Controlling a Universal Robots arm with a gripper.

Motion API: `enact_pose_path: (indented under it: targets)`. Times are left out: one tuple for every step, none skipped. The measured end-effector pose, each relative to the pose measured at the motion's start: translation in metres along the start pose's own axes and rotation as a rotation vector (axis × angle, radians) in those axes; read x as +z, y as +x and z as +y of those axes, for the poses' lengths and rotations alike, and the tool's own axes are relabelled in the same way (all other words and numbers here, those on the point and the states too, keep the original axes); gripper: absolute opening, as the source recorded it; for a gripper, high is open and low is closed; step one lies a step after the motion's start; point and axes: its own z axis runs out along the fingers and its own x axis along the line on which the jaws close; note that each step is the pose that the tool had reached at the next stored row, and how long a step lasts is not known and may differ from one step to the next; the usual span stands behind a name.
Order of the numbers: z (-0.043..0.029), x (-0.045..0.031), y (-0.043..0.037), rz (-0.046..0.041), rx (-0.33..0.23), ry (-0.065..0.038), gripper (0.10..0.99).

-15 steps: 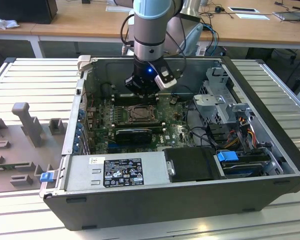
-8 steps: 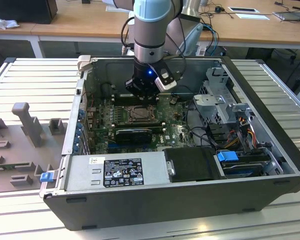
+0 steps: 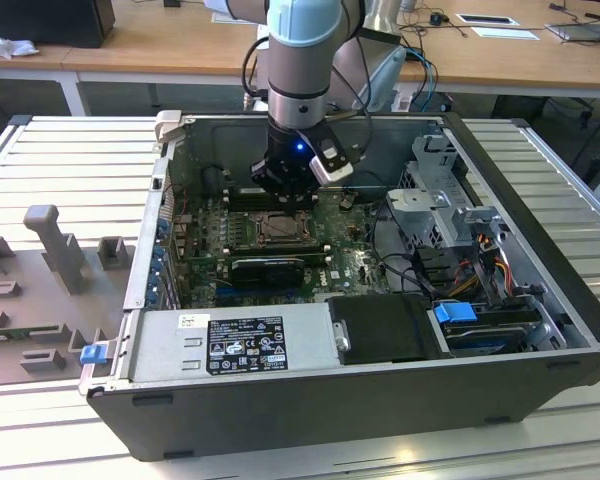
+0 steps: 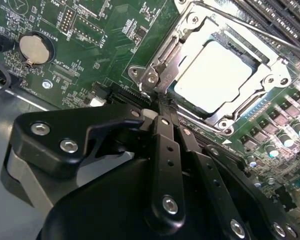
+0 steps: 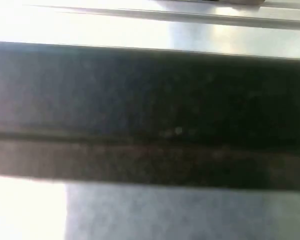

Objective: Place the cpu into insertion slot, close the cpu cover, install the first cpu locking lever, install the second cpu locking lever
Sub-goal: 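Install the first cpu locking lever, then install the second cpu locking lever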

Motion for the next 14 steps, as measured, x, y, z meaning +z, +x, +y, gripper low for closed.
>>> enact_pose_path:
  targets:
    - [0.0001,-0.0029,0.0000,0.0004,0.000,0.001,0.106]
    - [0.0003,-0.0068,0.0000,0.0007,0.000,0.001,0.106]
    - [0.0009,-0.0146,-0.0002,0.0007,0.000,0.001,0.106]
    - [0.0012,-0.0178,-0.0003,0.0008,0.000,0.002,0.106]
    - [0.0011,-0.0177,-0.0003,0.0006,0.000,0.002,0.106]
    - [0.0007,-0.0178,-0.0002,0.0007,0.000,0.002,0.106]
    - [0.0004,-0.0179,-0.0002,0.0007,0.000,0.002,0.106]
    - [0.0000,-0.0179,-0.0002,0.0007,0.000,0.002,0.106]
    - [-0.0002,-0.0179,-0.0002,0.0007,0.000,0.002,0.106]
    - [-0.0008,-0.0180,-0.0001,0.0007,0.000,0.002,0.106]
    - [-0.0012,-0.0180,-0.0001,0.0008,0.000,0.002,0.106]
    - [-0.0013,-0.0180,-0.0001,0.0008,0.000,0.002,0.106]
    - [-0.0015,-0.0181,-0.0001,0.0008,0.000,0.003,0.106]
    - [-0.0020,-0.0181,-0.0001,0.0007,0.000,0.002,0.106]
